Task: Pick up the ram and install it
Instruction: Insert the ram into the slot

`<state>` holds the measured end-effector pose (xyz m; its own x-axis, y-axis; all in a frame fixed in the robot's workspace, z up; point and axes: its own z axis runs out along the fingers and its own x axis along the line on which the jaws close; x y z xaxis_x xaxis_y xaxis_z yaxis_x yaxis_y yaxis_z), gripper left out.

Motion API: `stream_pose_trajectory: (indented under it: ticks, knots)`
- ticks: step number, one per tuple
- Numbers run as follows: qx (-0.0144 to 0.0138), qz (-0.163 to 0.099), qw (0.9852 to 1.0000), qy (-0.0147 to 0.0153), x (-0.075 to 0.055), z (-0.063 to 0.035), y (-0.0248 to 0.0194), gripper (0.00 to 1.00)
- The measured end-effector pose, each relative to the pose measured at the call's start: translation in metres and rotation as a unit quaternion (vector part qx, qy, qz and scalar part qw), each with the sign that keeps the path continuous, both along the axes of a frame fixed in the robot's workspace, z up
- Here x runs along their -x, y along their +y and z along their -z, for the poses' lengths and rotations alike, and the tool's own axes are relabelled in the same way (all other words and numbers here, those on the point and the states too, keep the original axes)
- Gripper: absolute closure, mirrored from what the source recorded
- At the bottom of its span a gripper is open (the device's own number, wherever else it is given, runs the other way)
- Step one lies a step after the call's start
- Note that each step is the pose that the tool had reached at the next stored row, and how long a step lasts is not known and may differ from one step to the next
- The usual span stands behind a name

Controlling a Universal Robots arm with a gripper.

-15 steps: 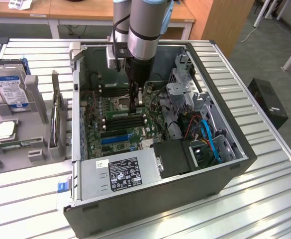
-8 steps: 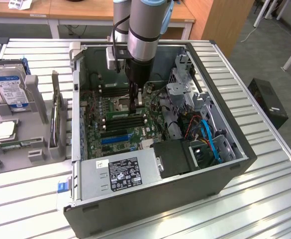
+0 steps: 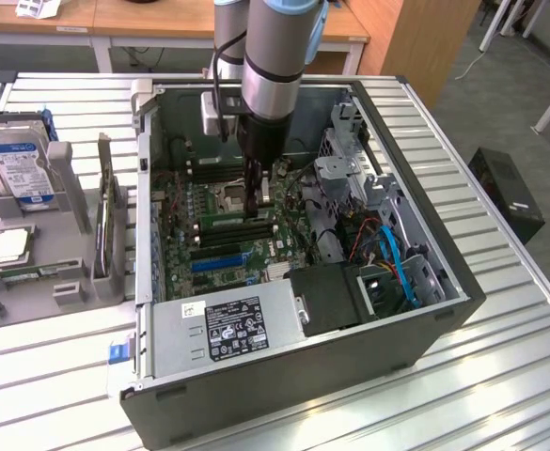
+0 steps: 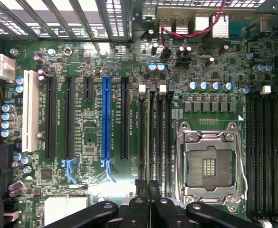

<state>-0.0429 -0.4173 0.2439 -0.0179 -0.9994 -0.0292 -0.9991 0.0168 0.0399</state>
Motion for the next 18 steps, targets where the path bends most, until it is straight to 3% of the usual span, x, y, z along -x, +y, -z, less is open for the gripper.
stream_pose_trajectory:
  ticks: [4,7,11,18]
  knots:
    - [0.0000,0.000,1.0000,0.0000,0.0000,0.0000,-0.0008,0.88]
    - [-0.0006,0.000,1.0000,-0.0017,0.0000,0.0002,-0.0017,0.88]
    - [-0.0007,0.000,1.0000,-0.0078,0.0004,0.0011,-0.0017,0.88]
    - [-0.0008,0.000,1.0000,-0.0090,0.0020,0.0014,-0.0017,0.88]
